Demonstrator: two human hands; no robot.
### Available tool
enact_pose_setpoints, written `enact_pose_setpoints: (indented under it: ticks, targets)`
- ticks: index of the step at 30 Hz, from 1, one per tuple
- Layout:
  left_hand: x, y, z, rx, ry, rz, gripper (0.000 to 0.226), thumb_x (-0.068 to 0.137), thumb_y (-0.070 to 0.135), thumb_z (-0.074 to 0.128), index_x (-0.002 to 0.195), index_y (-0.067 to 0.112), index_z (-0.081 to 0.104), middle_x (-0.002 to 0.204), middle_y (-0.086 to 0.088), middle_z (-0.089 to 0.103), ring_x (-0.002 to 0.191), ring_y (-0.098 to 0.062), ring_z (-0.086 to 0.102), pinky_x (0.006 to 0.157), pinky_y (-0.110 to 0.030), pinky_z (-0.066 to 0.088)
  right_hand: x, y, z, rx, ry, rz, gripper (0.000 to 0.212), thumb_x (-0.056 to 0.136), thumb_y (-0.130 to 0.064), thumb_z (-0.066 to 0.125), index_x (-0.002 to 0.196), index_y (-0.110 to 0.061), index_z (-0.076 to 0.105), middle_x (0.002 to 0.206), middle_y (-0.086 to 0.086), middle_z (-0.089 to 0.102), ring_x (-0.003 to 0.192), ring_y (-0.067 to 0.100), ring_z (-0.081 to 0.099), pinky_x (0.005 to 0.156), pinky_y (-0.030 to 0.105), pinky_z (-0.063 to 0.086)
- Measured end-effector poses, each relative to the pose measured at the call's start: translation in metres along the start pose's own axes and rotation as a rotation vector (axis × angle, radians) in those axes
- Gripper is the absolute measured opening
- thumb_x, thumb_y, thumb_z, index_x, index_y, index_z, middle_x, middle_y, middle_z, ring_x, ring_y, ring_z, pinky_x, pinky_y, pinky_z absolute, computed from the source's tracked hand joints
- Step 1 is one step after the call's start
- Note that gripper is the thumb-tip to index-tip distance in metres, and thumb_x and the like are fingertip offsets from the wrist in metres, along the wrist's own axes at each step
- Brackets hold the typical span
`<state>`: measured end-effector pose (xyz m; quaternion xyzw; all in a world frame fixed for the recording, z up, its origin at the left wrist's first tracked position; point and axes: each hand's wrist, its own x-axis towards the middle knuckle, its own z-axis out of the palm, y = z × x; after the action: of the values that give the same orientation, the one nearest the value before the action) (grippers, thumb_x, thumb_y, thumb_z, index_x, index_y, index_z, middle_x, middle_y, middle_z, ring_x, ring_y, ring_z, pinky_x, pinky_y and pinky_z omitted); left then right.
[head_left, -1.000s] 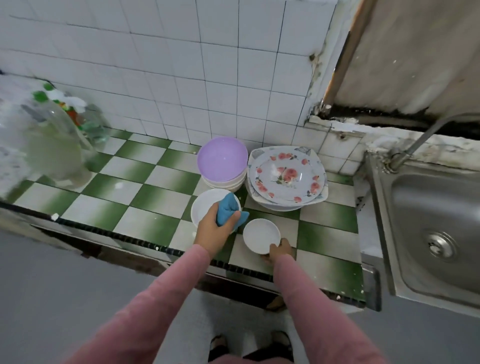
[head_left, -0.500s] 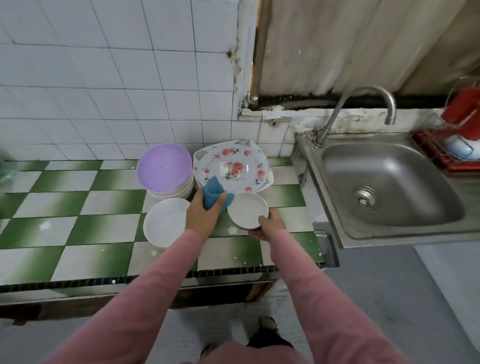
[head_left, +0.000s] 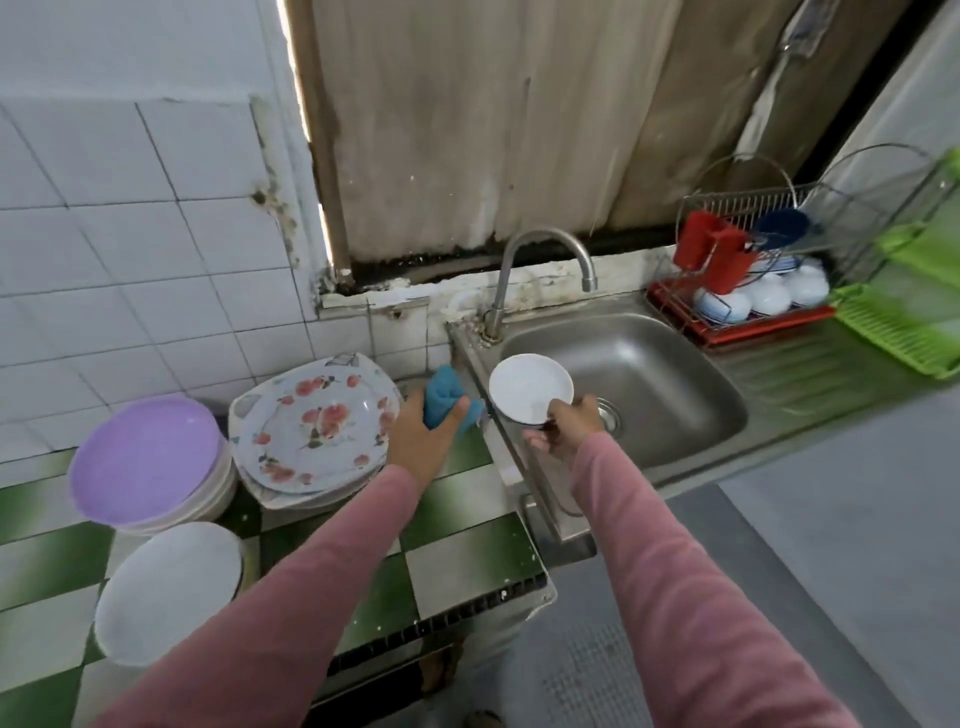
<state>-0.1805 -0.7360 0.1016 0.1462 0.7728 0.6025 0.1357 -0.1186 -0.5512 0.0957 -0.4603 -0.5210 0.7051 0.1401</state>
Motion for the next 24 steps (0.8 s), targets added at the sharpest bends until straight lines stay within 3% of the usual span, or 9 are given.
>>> enact_pose_setpoints:
  ticks: [3, 5, 8, 11, 16, 21, 22, 24]
  targets:
    - [0.012, 0.01, 0.039, -0.058, -0.08, -0.009, 0.036, 0.092, 0.031, 0.066, 0.123, 0.017, 0.054, 0.111, 0.003, 0.06, 0.093, -0.01, 0.058, 0.077, -0.018, 0.043, 0.015, -0.017, -0.037, -0.028, 0.08, -0.007, 0.027, 0.093, 0.002, 0.04, 0.113, -0.013, 0.029, 0.093, 0.021, 0.052, 0.051, 0.028, 0.059, 0.038, 0.028, 0.05]
    - [0.021, 0.012, 0.065, -0.073, -0.119, -0.005, 0.04, 0.092, 0.031, 0.067, 0.126, 0.017, 0.055, 0.115, 0.0, 0.062, 0.1, -0.016, 0.06, 0.085, -0.026, 0.046, 0.026, -0.024, -0.059, -0.056, 0.127, -0.015, 0.029, 0.092, 0.002, 0.04, 0.113, -0.014, 0.027, 0.102, 0.023, 0.053, 0.054, 0.03, 0.061, 0.038, 0.03, 0.052]
    - [0.031, 0.016, 0.099, -0.092, -0.148, -0.025, 0.04, 0.092, 0.033, 0.066, 0.128, 0.021, 0.054, 0.115, 0.005, 0.061, 0.104, -0.016, 0.059, 0.089, -0.03, 0.046, 0.041, -0.03, -0.085, -0.106, 0.171, -0.017, 0.034, 0.091, 0.003, 0.043, 0.113, -0.017, 0.026, 0.125, 0.022, 0.044, 0.086, 0.042, 0.064, 0.034, 0.028, 0.049]
    - [0.037, 0.013, 0.126, -0.1, -0.184, -0.021, 0.035, 0.091, 0.037, 0.068, 0.122, 0.028, 0.056, 0.114, 0.009, 0.063, 0.105, -0.013, 0.061, 0.092, -0.032, 0.048, 0.055, -0.032, -0.102, -0.134, 0.186, -0.025, 0.039, 0.091, 0.006, 0.046, 0.117, -0.017, 0.027, 0.131, 0.018, 0.039, 0.111, 0.047, 0.055, 0.032, 0.027, 0.047]
    - [0.041, 0.007, 0.153, -0.068, -0.19, -0.021, 0.033, 0.09, 0.037, 0.068, 0.119, 0.026, 0.057, 0.111, 0.005, 0.064, 0.103, -0.015, 0.061, 0.092, -0.034, 0.05, 0.073, -0.028, -0.116, -0.222, 0.193, -0.047, 0.055, 0.089, 0.009, 0.049, 0.133, -0.012, 0.025, 0.142, 0.021, 0.038, 0.111, 0.039, 0.048, 0.048, 0.034, 0.053]
    - [0.05, 0.005, 0.16, -0.066, -0.147, -0.037, 0.041, 0.089, 0.037, 0.069, 0.126, 0.022, 0.057, 0.116, 0.003, 0.064, 0.106, -0.016, 0.061, 0.096, -0.036, 0.05, 0.083, -0.028, -0.116, -0.254, 0.186, -0.047, 0.064, 0.088, 0.007, 0.05, 0.144, -0.012, 0.027, 0.141, 0.018, 0.041, 0.116, 0.04, 0.05, 0.077, 0.045, 0.058]
    - [0.051, 0.004, 0.16, -0.065, -0.135, -0.044, 0.043, 0.089, 0.038, 0.069, 0.127, 0.022, 0.057, 0.117, 0.003, 0.064, 0.107, -0.017, 0.061, 0.097, -0.038, 0.051, 0.085, -0.029, -0.115, -0.279, 0.179, -0.049, 0.064, 0.088, 0.005, 0.05, 0.145, -0.012, 0.029, 0.142, 0.019, 0.043, 0.12, 0.042, 0.051, 0.079, 0.045, 0.059]
    - [0.054, 0.002, 0.161, -0.065, -0.117, -0.045, 0.043, 0.088, 0.039, 0.069, 0.126, 0.021, 0.057, 0.117, 0.002, 0.064, 0.107, -0.018, 0.061, 0.097, -0.041, 0.051, 0.085, -0.032, -0.113, -0.304, 0.149, -0.059, 0.058, 0.089, 0.004, 0.049, 0.144, -0.01, 0.035, 0.141, 0.02, 0.045, 0.123, 0.043, 0.049, 0.063, 0.037, 0.059]
